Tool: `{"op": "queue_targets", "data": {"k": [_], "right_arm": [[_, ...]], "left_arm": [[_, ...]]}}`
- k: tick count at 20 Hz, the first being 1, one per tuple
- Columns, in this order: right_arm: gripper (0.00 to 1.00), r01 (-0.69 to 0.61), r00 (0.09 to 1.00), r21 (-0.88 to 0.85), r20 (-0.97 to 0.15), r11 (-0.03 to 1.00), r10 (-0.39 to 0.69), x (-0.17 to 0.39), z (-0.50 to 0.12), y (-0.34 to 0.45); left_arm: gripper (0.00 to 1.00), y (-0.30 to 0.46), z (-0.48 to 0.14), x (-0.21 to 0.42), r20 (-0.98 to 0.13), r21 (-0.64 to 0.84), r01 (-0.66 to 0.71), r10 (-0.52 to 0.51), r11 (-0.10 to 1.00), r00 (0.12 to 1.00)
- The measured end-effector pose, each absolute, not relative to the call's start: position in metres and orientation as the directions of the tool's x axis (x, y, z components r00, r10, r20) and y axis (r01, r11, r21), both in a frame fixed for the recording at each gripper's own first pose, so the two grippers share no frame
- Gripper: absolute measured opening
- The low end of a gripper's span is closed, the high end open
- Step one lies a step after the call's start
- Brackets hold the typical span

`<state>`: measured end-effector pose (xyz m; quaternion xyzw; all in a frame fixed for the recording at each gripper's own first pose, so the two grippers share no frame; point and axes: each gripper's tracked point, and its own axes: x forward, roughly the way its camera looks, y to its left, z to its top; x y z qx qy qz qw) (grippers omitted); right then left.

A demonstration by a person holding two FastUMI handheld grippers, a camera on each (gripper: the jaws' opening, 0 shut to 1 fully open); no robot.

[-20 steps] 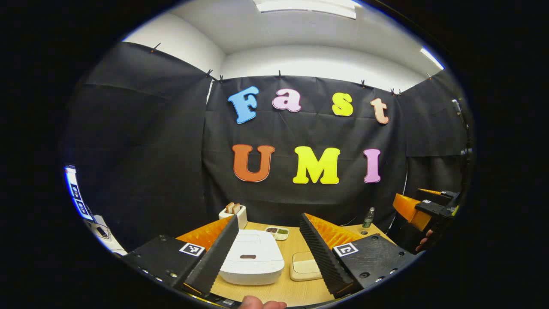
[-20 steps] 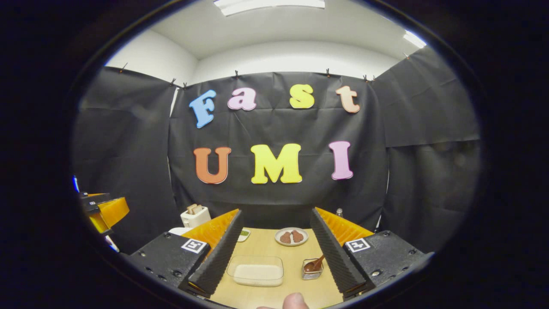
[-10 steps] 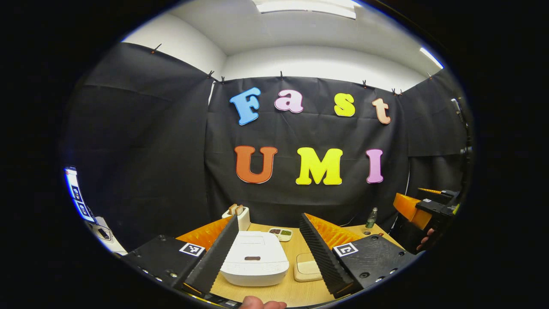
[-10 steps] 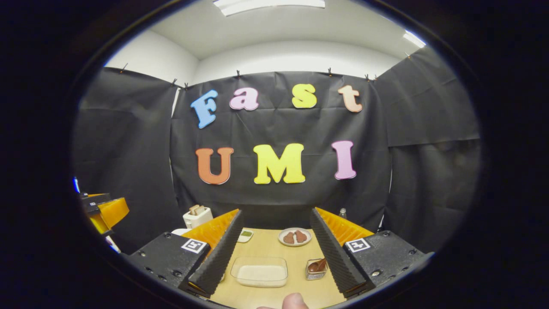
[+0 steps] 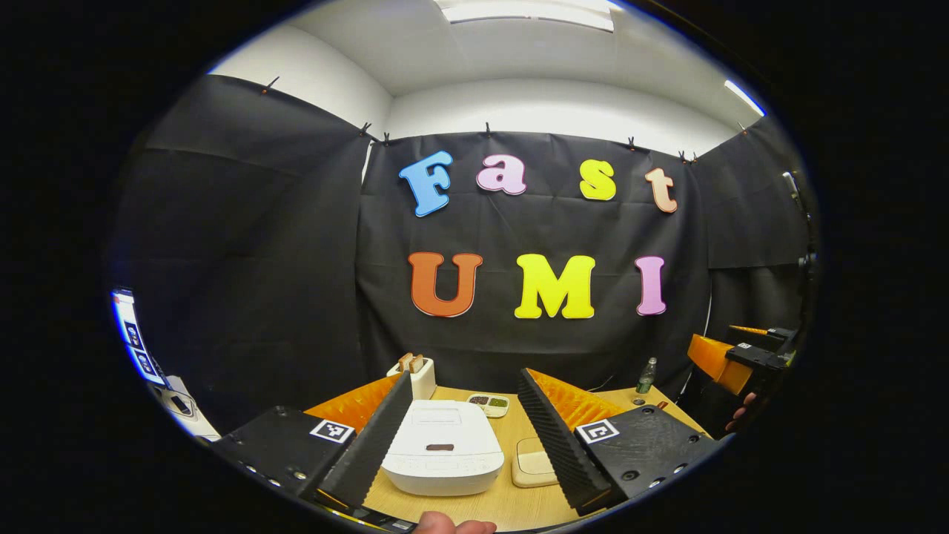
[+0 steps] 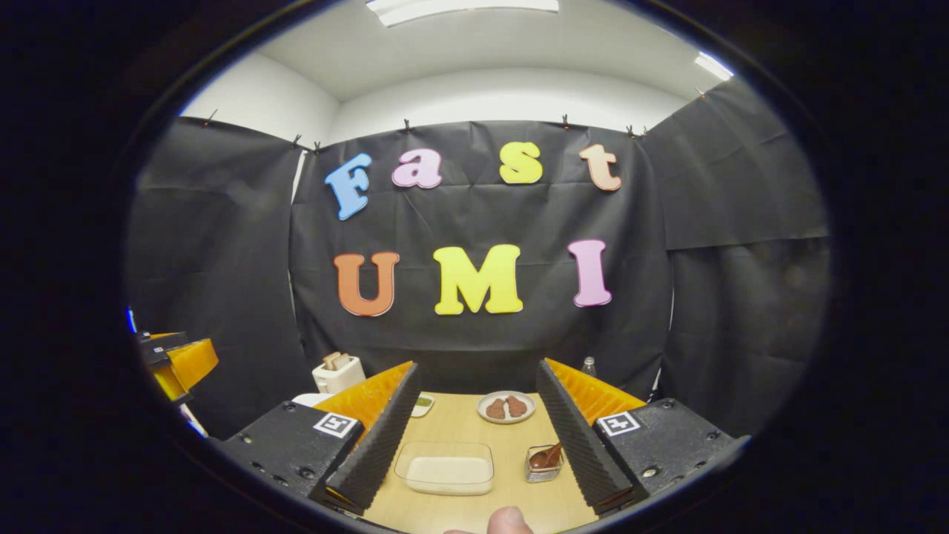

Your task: Close the left gripper, press the button to open the rice cooker; take a wooden spoon from the chopstick holder with the right hand, scoop a spoonful of rice and pour it into the rice cooker, then put the wooden spoon back into the chopstick holder.

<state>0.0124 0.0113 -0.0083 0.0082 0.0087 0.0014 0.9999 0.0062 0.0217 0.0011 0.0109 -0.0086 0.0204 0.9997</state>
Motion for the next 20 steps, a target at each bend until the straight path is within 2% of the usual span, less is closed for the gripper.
{"op": "queue_targets", "data": {"k": [6, 14, 15, 16, 18, 19, 20], "right_arm": [[1.00, 0.009, 0.999, 0.006, -0.033, 1.000, -0.009, 0.017, -0.014, -0.002], [1.00, 0.047, 0.996, 0.019, -0.077, 0.999, -0.045, 0.041, -0.038, -0.039], [1.00, 0.051, 0.995, 0.023, -0.084, 0.998, -0.049, 0.046, -0.041, -0.044], [1.00, 0.053, 0.995, 0.029, -0.090, 0.998, -0.051, 0.051, -0.044, -0.048], [1.00, 0.054, 0.994, 0.037, -0.100, 0.998, -0.050, 0.062, -0.049, -0.055], [1.00, 0.055, 0.993, 0.037, -0.104, 0.998, -0.051, 0.067, -0.051, -0.059], [1.00, 0.054, 0.993, 0.038, -0.108, 0.998, -0.050, 0.075, -0.054, -0.061]], "left_arm": [[0.93, 0.021, -0.011, 0.015, -0.016, 0.046, -0.043, 0.043, 0.998, 0.999], [0.93, 0.024, -0.066, 0.050, -0.210, 0.036, -0.026, 0.033, 0.999, 0.977], [1.00, 0.023, -0.071, 0.054, -0.232, 0.032, -0.015, 0.022, 0.999, 0.972], [0.80, 0.022, -0.076, 0.060, -0.254, 0.026, -0.008, 0.015, 1.000, 0.967], [0.65, 0.021, -0.087, 0.072, -0.301, 0.017, 0.006, -0.001, 1.000, 0.954], [0.65, 0.020, -0.096, 0.081, -0.329, 0.015, 0.017, -0.011, 1.000, 0.944], [0.48, 0.022, -0.101, 0.084, -0.352, 0.009, 0.023, -0.019, 1.000, 0.936]]}}
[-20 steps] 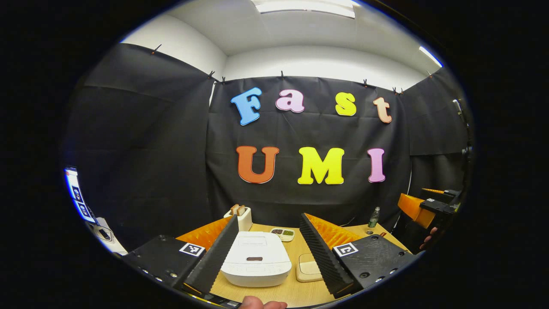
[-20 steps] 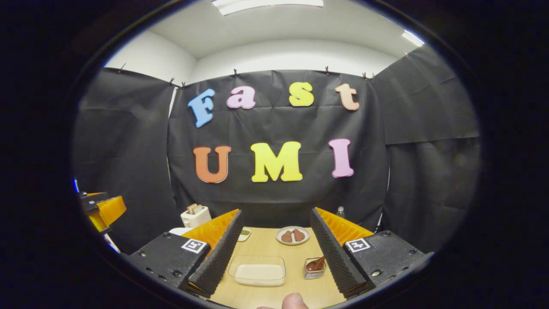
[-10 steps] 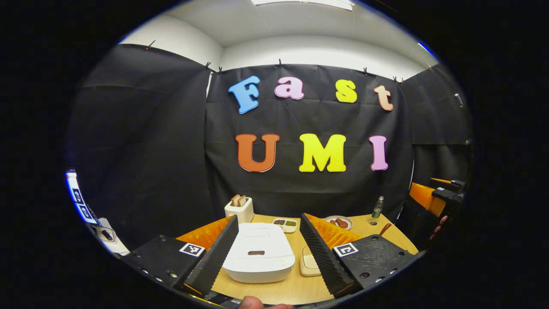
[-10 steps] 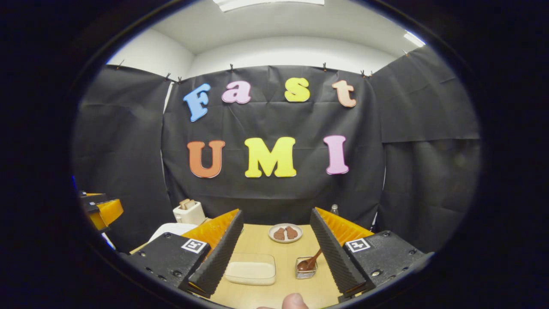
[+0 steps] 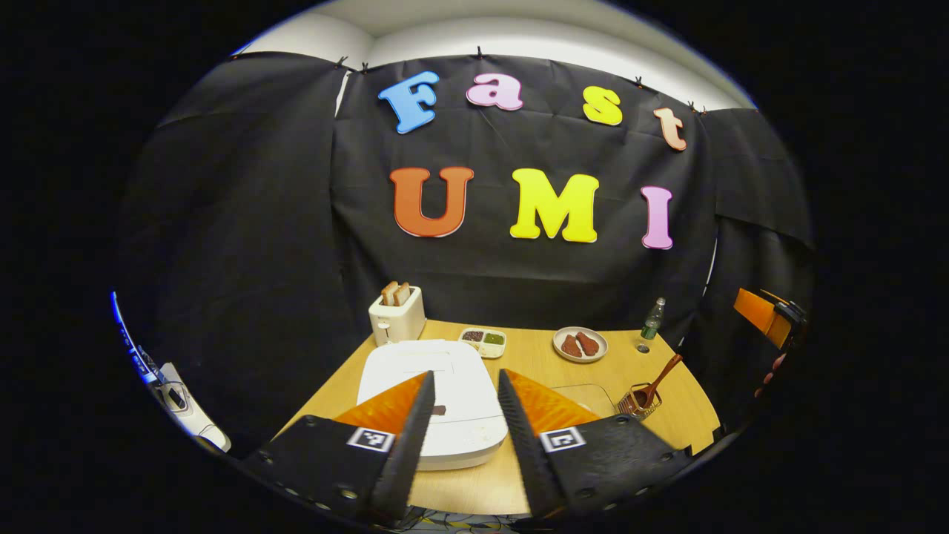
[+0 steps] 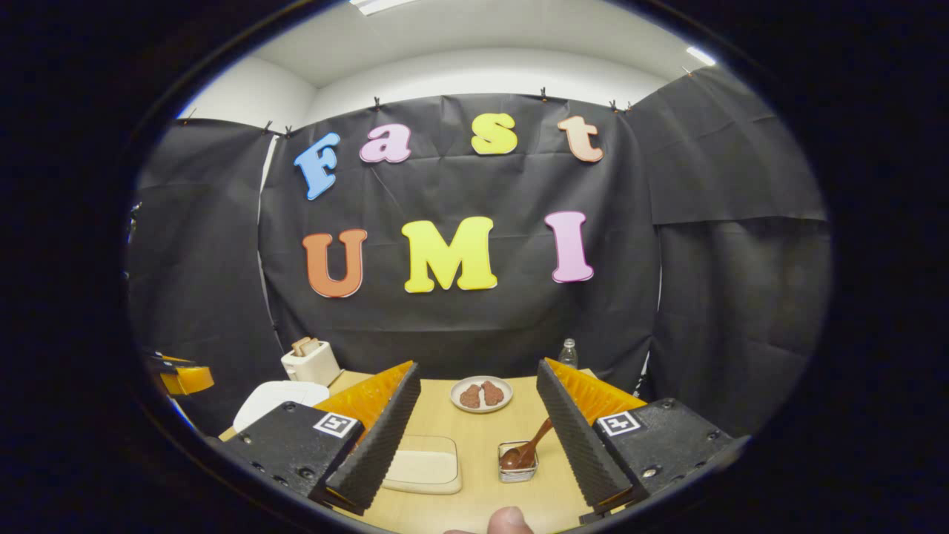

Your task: Close the left gripper, press the button to open the rice cooker; take a wooden spoon from the chopstick holder with the right hand, scoop a spoonful of rice and pour it into the rice cooker, then put the wooden spoon back into the chopstick holder.

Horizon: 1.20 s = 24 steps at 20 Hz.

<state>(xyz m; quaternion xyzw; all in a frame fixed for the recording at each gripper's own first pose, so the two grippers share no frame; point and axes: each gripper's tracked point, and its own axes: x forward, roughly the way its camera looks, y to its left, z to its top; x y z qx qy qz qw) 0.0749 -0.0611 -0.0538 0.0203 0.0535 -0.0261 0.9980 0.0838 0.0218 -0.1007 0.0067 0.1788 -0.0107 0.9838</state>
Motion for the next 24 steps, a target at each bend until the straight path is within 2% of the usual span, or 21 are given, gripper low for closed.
{"op": "queue_targets", "data": {"k": [1, 2, 5, 6, 12, 17, 24], "right_arm": [[1.00, 0.053, 0.992, 0.039, -0.114, 0.998, -0.049, 0.080, -0.057, -0.064], [1.00, 0.055, 0.992, 0.041, -0.118, 0.998, -0.050, 0.086, -0.060, -0.067], [1.00, 0.065, 0.990, 0.042, -0.127, 0.997, -0.059, 0.102, -0.064, -0.076], [1.00, 0.067, 0.989, 0.041, -0.133, 0.997, -0.061, 0.107, -0.067, -0.079], [1.00, 0.099, 0.978, 0.019, -0.187, 0.995, -0.094, 0.130, -0.091, -0.100], [1.00, 0.117, 0.964, -0.018, -0.237, 0.993, -0.117, 0.141, -0.108, -0.112], [1.00, 0.114, 0.960, -0.029, -0.254, 0.993, -0.117, 0.149, -0.117, -0.113]], "left_arm": [[0.30, 0.023, -0.107, 0.090, -0.372, 0.003, 0.024, -0.021, 1.000, 0.928], [0.19, 0.027, -0.113, 0.096, -0.391, 0.001, 0.017, -0.015, 1.000, 0.920], [0.16, 0.047, -0.136, 0.113, -0.462, -0.023, -0.046, 0.031, 0.999, 0.886], [0.01, 0.046, -0.149, 0.120, -0.492, -0.047, -0.048, 0.018, 0.998, 0.870], [0.00, 0.063, -0.211, 0.161, -0.578, -0.162, -0.101, -0.011, 0.982, 0.816], [0.00, 0.084, -0.246, 0.174, -0.624, -0.139, -0.137, 0.021, 0.981, 0.781], [0.00, 0.094, -0.263, 0.183, -0.654, -0.121, -0.157, 0.040, 0.980, 0.755]]}}
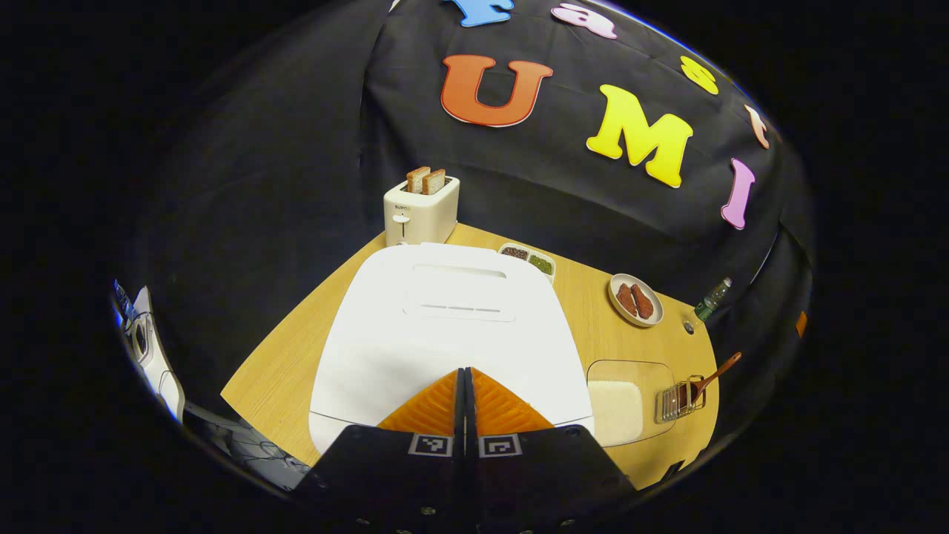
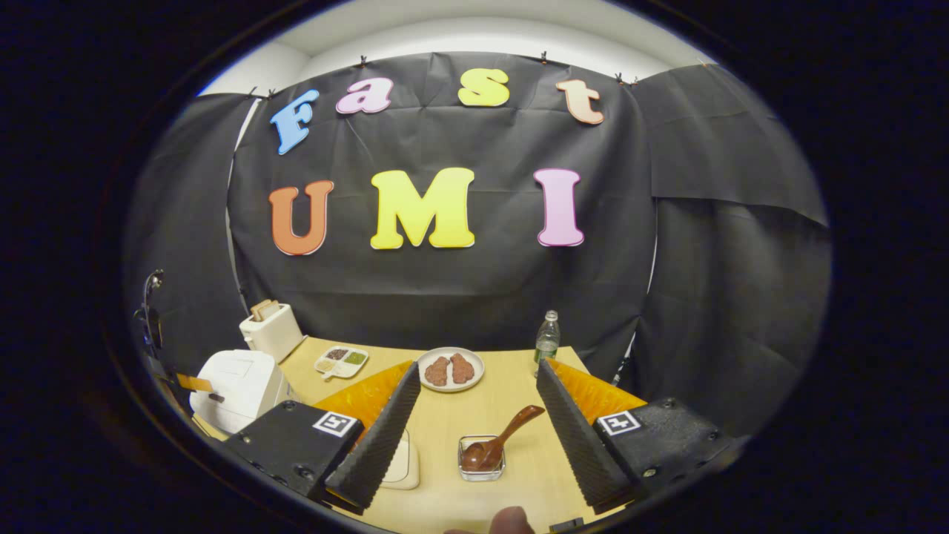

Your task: Close the left gripper, press the button to open the rice cooker; take a wooden spoon from the chopstick holder with the right hand, scoop a spoonful of rice and pour it into the rice cooker, then put the wooden spoon back into the chopstick holder.

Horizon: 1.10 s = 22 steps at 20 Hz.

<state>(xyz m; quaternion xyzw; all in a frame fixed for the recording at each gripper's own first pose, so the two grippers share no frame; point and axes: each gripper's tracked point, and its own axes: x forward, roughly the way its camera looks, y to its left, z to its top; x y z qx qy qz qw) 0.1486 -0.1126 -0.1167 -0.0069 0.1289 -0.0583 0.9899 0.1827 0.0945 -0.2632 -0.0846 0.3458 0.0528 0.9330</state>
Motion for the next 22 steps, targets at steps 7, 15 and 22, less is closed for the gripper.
{"op": "queue_targets", "data": {"k": [7, 15, 22], "right_arm": [[1.00, 0.124, 0.957, -0.022, -0.260, 0.992, -0.125, 0.148, -0.121, -0.112], [1.00, 0.125, 0.962, -0.023, -0.241, 0.992, -0.127, 0.139, -0.112, -0.112], [1.00, 0.157, 0.966, -0.017, -0.205, 0.987, -0.157, 0.118, -0.098, -0.128]], "left_arm": [[0.00, 0.093, -0.284, 0.171, -0.716, -0.115, -0.153, 0.025, 0.982, 0.698], [0.00, 0.095, -0.240, 0.186, -0.610, -0.059, -0.140, 0.075, 0.988, 0.789], [0.05, 0.098, -0.111, 0.231, -0.281, -0.028, -0.144, 0.130, 0.989, 0.951]]}}
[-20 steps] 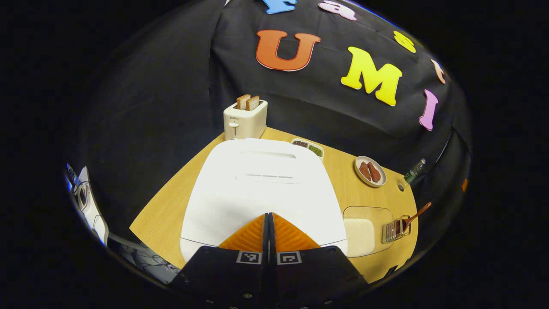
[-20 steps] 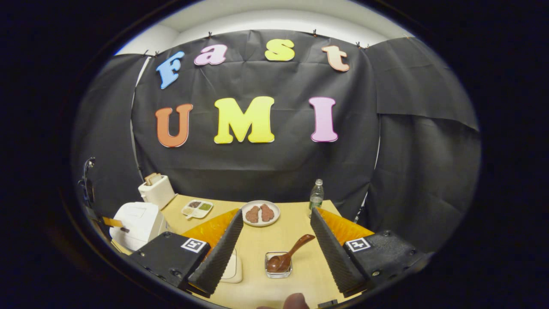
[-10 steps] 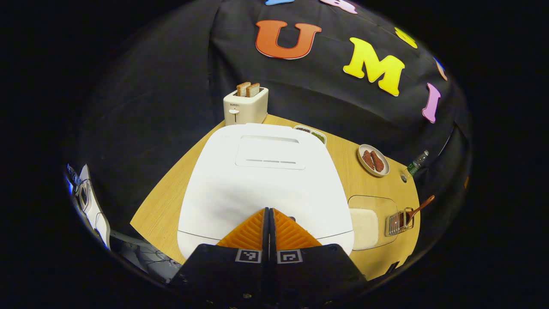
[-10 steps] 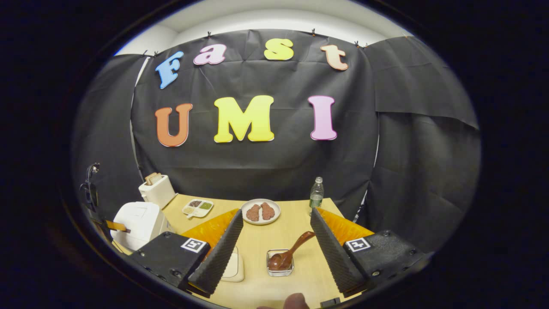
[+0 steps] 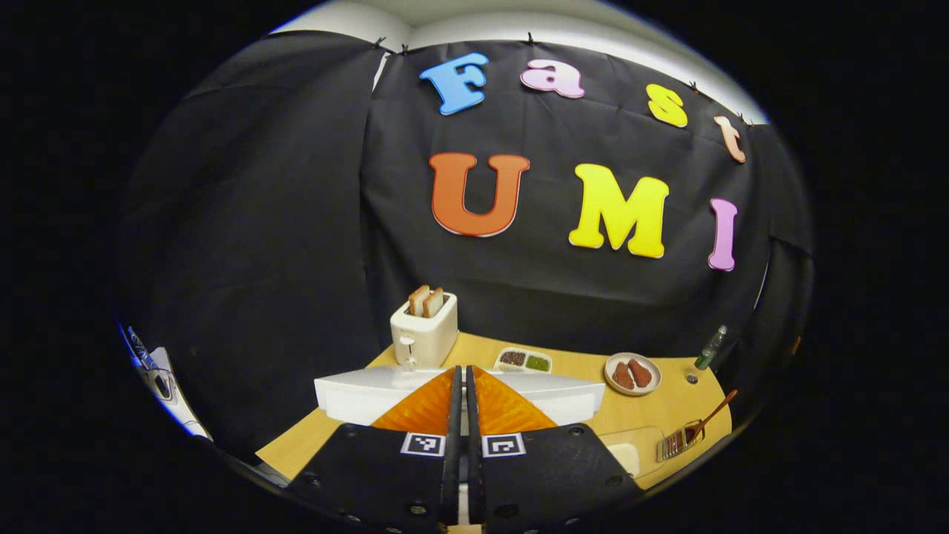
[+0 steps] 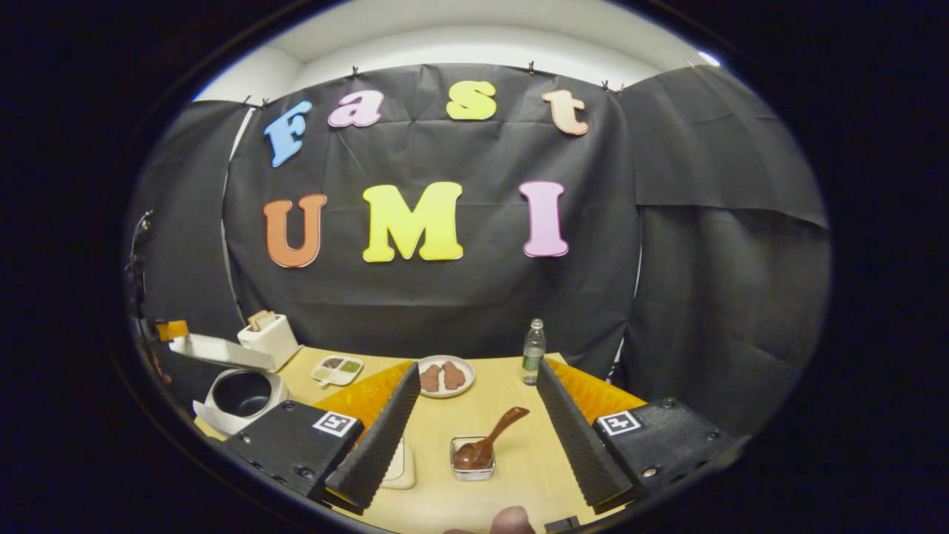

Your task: Close the left gripper, press the button to open the rice cooker; take a wooden spoon from the chopstick holder with the right hand, scoop a spoonful of rice and pour it into the rice cooker, then put the wooden spoon back into the chopstick holder.

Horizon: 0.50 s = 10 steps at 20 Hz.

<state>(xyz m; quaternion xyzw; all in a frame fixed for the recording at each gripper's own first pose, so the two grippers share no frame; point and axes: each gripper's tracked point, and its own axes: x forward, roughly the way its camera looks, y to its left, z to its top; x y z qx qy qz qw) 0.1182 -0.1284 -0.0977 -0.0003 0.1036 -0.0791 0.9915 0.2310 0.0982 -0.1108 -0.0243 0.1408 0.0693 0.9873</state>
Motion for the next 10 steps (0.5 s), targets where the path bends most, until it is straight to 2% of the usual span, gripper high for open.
{"op": "queue_targets", "data": {"k": [5, 7, 10], "right_arm": [[1.00, 0.168, 0.967, -0.025, -0.191, 0.985, -0.170, 0.100, -0.090, -0.141], [1.00, 0.172, 0.967, -0.023, -0.186, 0.985, -0.173, 0.095, -0.089, -0.144], [1.00, 0.172, 0.967, -0.017, -0.185, 0.985, -0.173, 0.088, -0.091, -0.148]], "left_arm": [[0.05, 0.081, -0.064, 0.235, -0.186, -0.043, -0.109, 0.099, 0.993, 0.978], [0.17, 0.074, -0.053, 0.226, -0.161, -0.036, -0.097, 0.090, 0.995, 0.983], [0.18, 0.059, -0.044, 0.208, -0.148, -0.043, -0.073, 0.066, 0.996, 0.987]]}}
